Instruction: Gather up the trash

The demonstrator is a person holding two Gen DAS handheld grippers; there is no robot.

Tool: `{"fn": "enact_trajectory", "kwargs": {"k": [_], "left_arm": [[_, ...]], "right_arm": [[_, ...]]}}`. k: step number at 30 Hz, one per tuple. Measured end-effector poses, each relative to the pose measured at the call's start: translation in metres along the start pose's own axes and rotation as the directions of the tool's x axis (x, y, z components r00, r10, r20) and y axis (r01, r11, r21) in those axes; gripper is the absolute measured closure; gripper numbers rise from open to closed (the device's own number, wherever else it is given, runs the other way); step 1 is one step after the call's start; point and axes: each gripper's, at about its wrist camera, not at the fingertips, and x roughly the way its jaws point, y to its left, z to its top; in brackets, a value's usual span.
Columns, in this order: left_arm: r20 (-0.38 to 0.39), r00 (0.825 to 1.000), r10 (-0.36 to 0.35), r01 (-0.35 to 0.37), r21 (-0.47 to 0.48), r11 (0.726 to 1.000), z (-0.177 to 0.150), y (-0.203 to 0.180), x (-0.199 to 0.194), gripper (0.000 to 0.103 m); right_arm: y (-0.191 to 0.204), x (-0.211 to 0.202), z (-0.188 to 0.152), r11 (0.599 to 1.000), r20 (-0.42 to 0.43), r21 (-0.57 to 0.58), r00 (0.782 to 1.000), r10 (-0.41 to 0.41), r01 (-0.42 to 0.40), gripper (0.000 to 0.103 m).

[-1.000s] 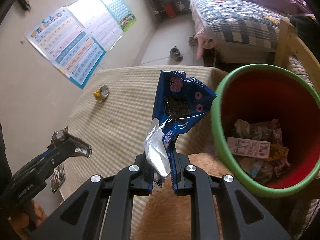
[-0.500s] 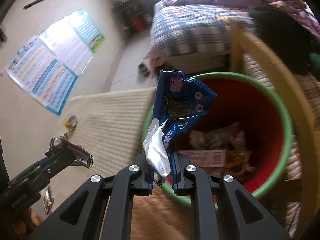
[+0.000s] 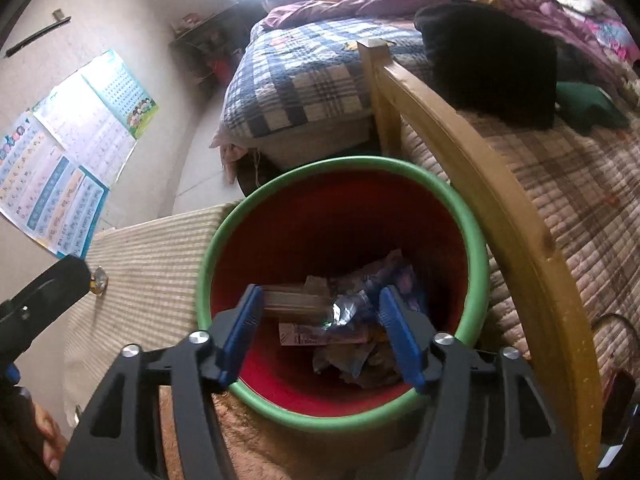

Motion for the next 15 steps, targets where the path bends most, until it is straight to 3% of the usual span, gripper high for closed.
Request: {"fn": "enact_trajectory", "kwargs": {"k": [4,7,9,11,12,13,15], "left_arm": [[0.107,0.991,0.08,-0.077,-0.034,0.996,-0.009,0.02,-0.032,0.007],[0.211,0.962,0.171,-0.157,-0.082,0.984,-0.017,0.039,-0.064,0.006],[0.269,0.932,0.243,-0.223,-0.104,0.969,-0.022,0.049,-0.085,0.006],[0.324,0.893,0.311,-0.289,-0.117,0.95,-0.025,0.057,-0.104,0.006],[0.357,0.865,0.354,-0.333,-0.12,0.935,-0.027,0.059,-0.116,0.006],[0.387,0.839,0.382,-0.365,-0.12,0.923,-0.029,0.06,-0.126,0.006],[0.438,0.793,0.423,-0.409,-0.132,0.903,-0.03,0.063,-0.141,0.006]], "right_arm": [[0.017,-0.003,-0.001,0.999,0.03,-0.053,1.0,0.007,-0.006,0.029],[0.04,-0.011,-0.008,0.992,0.082,-0.122,0.995,0.048,-0.038,0.025],[0.054,-0.017,-0.011,0.987,0.126,-0.15,0.989,0.081,-0.062,0.017],[0.072,-0.032,-0.015,0.978,0.216,-0.189,0.968,0.127,-0.086,0.013],[0.08,-0.039,-0.017,0.974,0.258,-0.209,0.956,0.142,-0.088,0.012],[0.088,-0.046,-0.018,0.969,0.298,-0.23,0.942,0.156,-0.088,0.01],[0.106,-0.067,-0.024,0.951,0.401,-0.297,0.893,0.204,-0.084,0.007]]}}
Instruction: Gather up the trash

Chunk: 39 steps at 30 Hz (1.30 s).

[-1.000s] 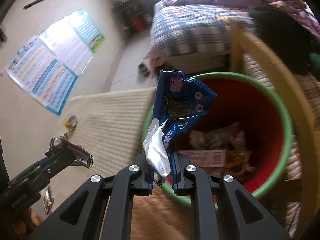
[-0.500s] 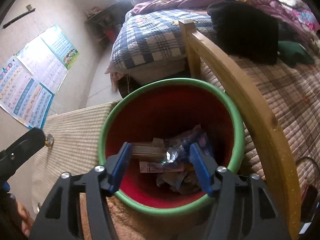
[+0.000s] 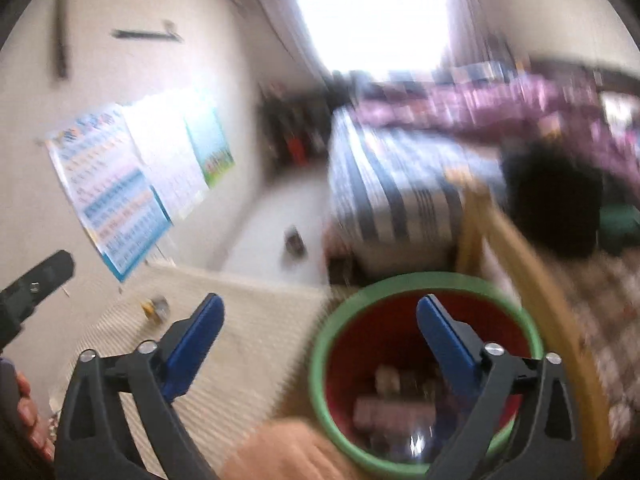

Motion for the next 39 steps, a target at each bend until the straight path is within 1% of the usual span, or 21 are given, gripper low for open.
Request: {"fn": "enact_trajectory", "kwargs": {"k": [1,3,5,7,8,11,13,18,24,28,39], "left_arm": [[0.029,0.999,0.028,-0.028,-0.009,1.0,0.004,0.006,-0.006,0.006],[0.053,0.997,0.059,-0.056,-0.042,0.998,0.011,0.018,-0.013,0.006],[0.054,0.995,0.088,-0.084,-0.077,0.993,0.016,0.03,-0.017,0.006],[0.045,0.992,0.122,-0.118,-0.089,0.989,0.017,0.037,-0.02,0.006],[0.035,0.99,0.138,-0.135,-0.084,0.987,0.017,0.038,-0.02,0.006],[-0.019,0.984,0.178,-0.178,-0.066,0.982,0.015,0.042,-0.016,0.006],[-0.038,0.985,0.168,-0.17,-0.074,0.983,0.012,0.046,-0.015,0.006],[-0.071,0.99,0.122,-0.131,-0.138,0.982,0.005,0.059,-0.016,0.006],[-0.095,0.988,0.122,-0.137,-0.168,0.976,0.0,0.068,-0.014,0.006],[-0.104,0.987,0.124,-0.14,-0.174,0.975,-0.002,0.07,-0.014,0.006],[-0.123,0.985,0.121,-0.138,-0.141,0.98,-0.003,0.064,-0.011,0.006]], "right_arm": [[0.012,-0.01,0.004,0.999,0.067,-0.041,0.998,0.018,-0.015,0.007],[0.028,-0.02,0.008,0.994,0.135,-0.101,0.99,0.049,-0.036,0.007],[0.044,-0.025,0.01,0.989,0.166,-0.144,0.985,0.052,-0.028,0.007],[0.054,-0.025,0.009,0.988,0.118,-0.148,0.992,0.052,-0.035,0.007],[0.06,-0.02,0.008,0.989,0.066,-0.145,0.997,0.043,-0.033,0.007],[0.068,-0.017,0.0,0.989,0.037,-0.143,0.999,0.035,-0.029,0.007],[0.076,-0.017,-0.005,0.987,0.016,-0.158,0.999,0.033,-0.03,0.007],[0.087,-0.015,-0.01,0.983,-0.011,-0.18,1.0,0.027,-0.028,0.007],[0.086,-0.008,-0.017,0.984,-0.051,-0.179,0.999,0.011,-0.02,0.007],[0.087,-0.005,-0.021,0.983,-0.069,-0.184,0.998,0.01,-0.023,0.007],[0.084,-0.001,-0.025,0.985,-0.091,-0.17,0.996,0.006,-0.021,0.007]]}}
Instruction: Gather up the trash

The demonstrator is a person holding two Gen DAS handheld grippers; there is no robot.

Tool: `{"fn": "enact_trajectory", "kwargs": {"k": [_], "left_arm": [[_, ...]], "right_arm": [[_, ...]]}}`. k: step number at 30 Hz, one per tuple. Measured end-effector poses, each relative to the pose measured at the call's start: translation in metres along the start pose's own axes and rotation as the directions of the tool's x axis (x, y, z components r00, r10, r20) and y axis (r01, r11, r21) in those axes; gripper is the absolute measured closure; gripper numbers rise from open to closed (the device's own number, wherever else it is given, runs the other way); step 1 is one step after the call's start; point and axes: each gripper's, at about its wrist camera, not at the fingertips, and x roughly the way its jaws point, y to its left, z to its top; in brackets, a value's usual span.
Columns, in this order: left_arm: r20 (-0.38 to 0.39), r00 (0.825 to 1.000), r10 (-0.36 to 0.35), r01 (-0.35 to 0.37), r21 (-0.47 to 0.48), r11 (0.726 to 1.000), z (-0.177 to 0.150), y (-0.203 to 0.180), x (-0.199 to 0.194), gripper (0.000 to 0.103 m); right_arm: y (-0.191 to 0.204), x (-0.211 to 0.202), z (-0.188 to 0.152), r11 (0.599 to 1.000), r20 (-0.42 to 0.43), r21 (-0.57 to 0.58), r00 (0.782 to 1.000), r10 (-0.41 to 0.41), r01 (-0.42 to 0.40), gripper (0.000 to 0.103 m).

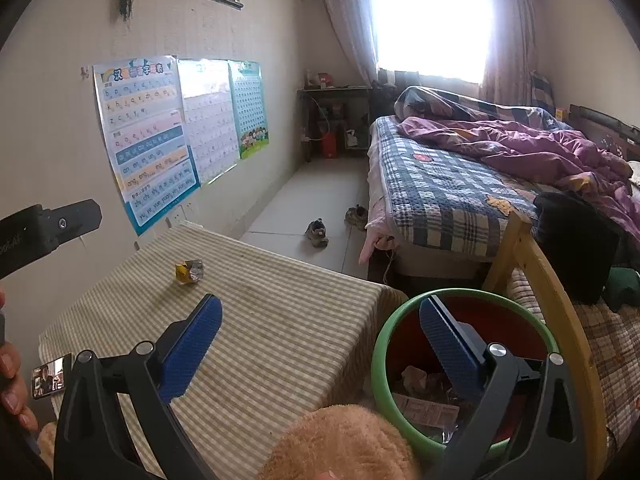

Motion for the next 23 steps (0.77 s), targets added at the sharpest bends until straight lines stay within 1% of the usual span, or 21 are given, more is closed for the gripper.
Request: {"fn": "enact_trajectory", "kwargs": {"k": [9,11,16,20,23], "left_arm": [[-0.005,1.0,-0.005,0.005,-0.002,1.0,-0.001,0.0,0.0,0.006],[-0.008,1.0,-0.015,0.015,-0.005,1.0,-0.002,0.0,0.0,0.005],[-0.028,0.999,-0.022,0.021,-0.012,1.0,-0.006,0.001,0.004,0.006],[-0.098,0.995,-0.021,0.015,-0.064,0.998,-0.011,0.019,0.017,0.005],[-0.126,0.992,0.015,-0.029,-0.109,0.994,-0.023,0.048,0.021,0.005]], "right_arm": [[-0.001,0.003,-0.002,1.0,-0.016,0.001,1.0,0.005,-0.005,0.007],[-0.001,0.003,-0.003,1.0,-0.021,0.001,1.0,0.006,-0.006,0.007],[-0.001,0.01,-0.008,1.0,-0.057,0.005,0.998,0.007,-0.007,0.007],[0.004,0.026,-0.019,1.0,-0.137,0.011,0.99,0.029,-0.028,0.007],[0.019,0.04,-0.029,0.997,-0.205,0.027,0.976,0.078,-0.074,0.007]]}}
